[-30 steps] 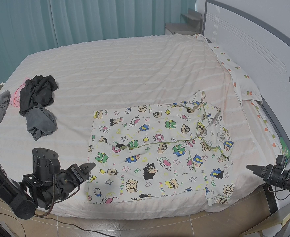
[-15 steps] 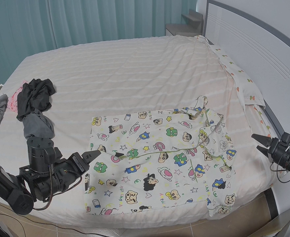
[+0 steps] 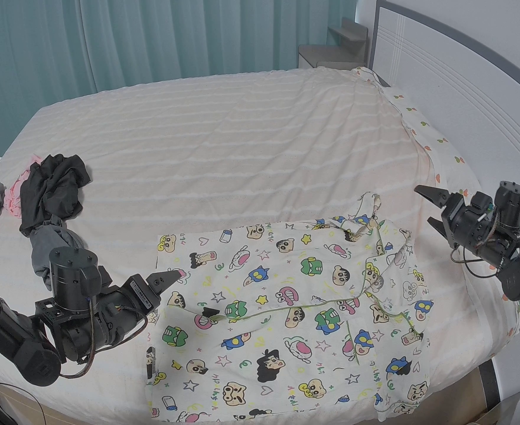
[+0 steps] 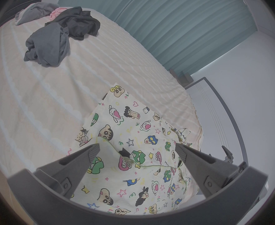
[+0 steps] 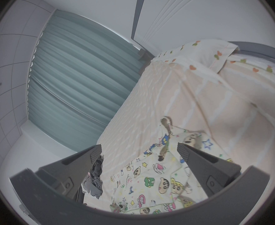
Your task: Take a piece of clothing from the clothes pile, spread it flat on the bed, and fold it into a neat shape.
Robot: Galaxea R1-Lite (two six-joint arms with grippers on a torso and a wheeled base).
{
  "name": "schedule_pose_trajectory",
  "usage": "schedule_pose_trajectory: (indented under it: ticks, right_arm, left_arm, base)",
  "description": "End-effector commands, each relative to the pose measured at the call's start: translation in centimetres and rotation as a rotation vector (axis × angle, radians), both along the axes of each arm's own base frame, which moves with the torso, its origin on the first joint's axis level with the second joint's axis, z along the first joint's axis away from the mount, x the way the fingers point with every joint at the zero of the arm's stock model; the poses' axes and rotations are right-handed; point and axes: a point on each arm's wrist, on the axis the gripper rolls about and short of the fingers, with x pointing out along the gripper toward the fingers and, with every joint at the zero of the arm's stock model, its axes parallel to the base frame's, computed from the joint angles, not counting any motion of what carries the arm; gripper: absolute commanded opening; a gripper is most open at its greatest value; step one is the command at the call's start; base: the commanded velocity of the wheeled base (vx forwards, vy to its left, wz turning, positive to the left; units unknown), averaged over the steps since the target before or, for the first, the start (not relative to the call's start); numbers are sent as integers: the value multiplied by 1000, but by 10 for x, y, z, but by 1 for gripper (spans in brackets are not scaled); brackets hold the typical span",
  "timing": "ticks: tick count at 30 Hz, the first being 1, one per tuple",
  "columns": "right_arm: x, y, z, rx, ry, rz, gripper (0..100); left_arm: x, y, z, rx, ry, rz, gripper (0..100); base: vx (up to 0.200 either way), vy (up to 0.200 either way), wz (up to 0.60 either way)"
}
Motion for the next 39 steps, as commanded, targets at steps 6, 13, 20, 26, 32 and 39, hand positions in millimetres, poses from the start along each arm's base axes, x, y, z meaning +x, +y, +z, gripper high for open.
schedule_pose_trajectory:
  ticks: [6,13,20,26,32,39]
  right_arm:
    - [43,55,-9,6,123,112,100]
    - [64,76,-17,56,168,130,100]
    - [73,104,-67,2,272,99,100]
    - [84,114,-78,-29,265,75,100]
    - [93,115,-93,-99,257,46,100]
    - [117,120,-111,-186,190,-12,100]
  left_arm:
    - [-1,-3,-1,-75,31,28,100]
    - [-1,-3,-2,-75,37,24,100]
    - [-1,-3,-3,-67,36,24,100]
    - [-1,-5,-6,-60,48,21,100]
    - [-1,-5,-7,-58,50,23,100]
    - [0,-5,-9,-54,59,25,100]
  base:
    - [0,0,0]
    - [0,0,0]
    - [0,0,0]
    - [0,0,0]
    - [0,0,0]
    - [0,0,0]
